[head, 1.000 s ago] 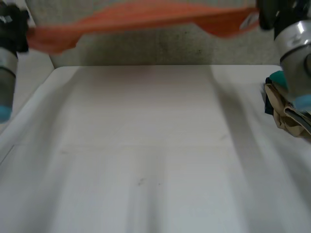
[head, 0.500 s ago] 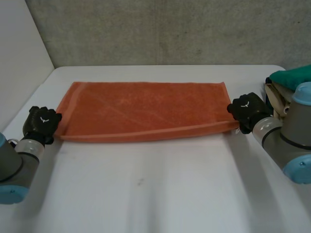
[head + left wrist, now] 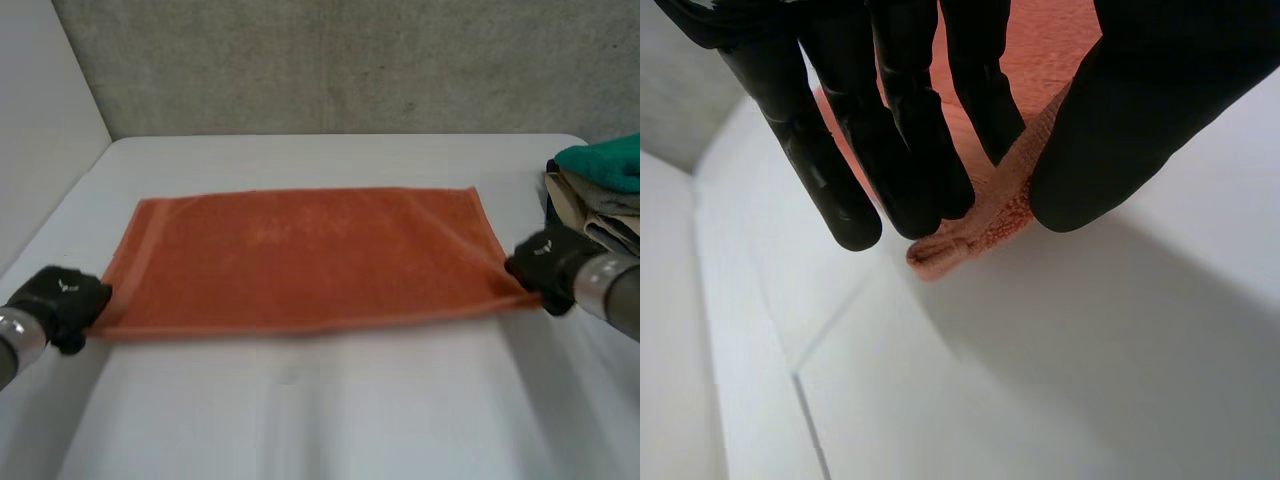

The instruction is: Fold the laundry.

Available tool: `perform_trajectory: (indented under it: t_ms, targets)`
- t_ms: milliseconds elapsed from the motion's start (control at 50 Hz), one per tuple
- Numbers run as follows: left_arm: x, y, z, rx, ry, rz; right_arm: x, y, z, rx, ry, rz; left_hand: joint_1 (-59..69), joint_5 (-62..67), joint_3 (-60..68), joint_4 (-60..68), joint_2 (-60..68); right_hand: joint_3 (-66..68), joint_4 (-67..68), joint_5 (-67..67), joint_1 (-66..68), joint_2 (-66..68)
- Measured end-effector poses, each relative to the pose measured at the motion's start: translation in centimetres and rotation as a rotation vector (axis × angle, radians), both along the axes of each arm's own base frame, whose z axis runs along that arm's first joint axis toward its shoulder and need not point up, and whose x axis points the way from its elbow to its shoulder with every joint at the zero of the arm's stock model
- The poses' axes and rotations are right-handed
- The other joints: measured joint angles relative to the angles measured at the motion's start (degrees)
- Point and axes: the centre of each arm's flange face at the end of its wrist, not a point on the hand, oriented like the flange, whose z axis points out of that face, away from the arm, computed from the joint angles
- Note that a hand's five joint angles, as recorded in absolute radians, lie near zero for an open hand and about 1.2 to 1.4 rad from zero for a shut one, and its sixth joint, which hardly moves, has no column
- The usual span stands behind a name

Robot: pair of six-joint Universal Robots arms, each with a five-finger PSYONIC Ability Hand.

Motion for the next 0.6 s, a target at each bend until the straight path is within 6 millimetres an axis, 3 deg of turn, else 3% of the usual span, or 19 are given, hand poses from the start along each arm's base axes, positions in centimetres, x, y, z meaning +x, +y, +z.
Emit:
perform_trajectory:
  t_ms: [120, 180, 240, 340, 440, 500, 520, 600]
  targets:
    - [0.1, 4.3, 2.4, 0.121, -0.104, -0.083, -1.7, 3.3, 1.5, 0.17, 0.137, 0.09, 0.0, 0.0, 0.0, 0.0, 0.0, 0.0, 0.0, 0.0, 0.0, 0.0]
    - [0.1, 4.8, 3.3, 0.121, -0.126, -0.12, -1.9, 3.5, 1.7, 0.177, 0.154, 0.113, 0.0, 0.0, 0.0, 0.0, 0.1, 0.0, 0.0, 0.0, 0.0, 0.0]
    - [-0.3, 3.9, 4.1, 0.077, -0.132, -0.165, -1.9, 2.3, 1.5, 0.131, 0.145, 0.109, 0.0, 0.0, 0.0, 0.0, 0.1, 0.0, 0.0, 0.0, 0.0, 0.0]
    - [-1.5, 0.1, 4.5, -0.053, -0.124, -0.21, -1.3, -1.6, 1.0, -0.02, 0.074, 0.043, 0.0, 0.0, 0.0, 0.0, 0.1, 0.0, 0.0, 0.0, 0.0, 0.0]
    - [-3.6, -6.6, 4.1, -0.232, -0.109, -0.161, 0.2, -6.9, 0.6, -0.226, -0.051, -0.029, 0.0, 0.0, 0.0, 0.0, 0.2, 0.0, 0.0, 0.0, 0.0, 0.0]
    - [-4.7, -9.3, 3.7, -0.293, -0.099, -0.129, 1.0, -8.8, 0.1, -0.3, -0.094, -0.036, 0.0, 0.0, 0.0, 0.0, 0.2, 0.0, 0.0, 0.0, 0.0, 0.0]
    - [-5.5, -11.0, 3.3, -0.329, -0.092, -0.11, 1.6, -10.0, -0.3, -0.344, -0.116, -0.034, 0.0, 0.0, 0.0, 0.0, 0.2, 0.0, 0.0, 0.0, 0.0, 0.0]
    - [-7.2, -13.9, 2.1, -0.382, -0.083, -0.086, 2.9, -12.1, -1.4, -0.424, -0.147, -0.018, 0.0, 0.0, 0.0, 0.0, 0.2, 0.0, 0.0, 0.3, 0.0, 0.0]
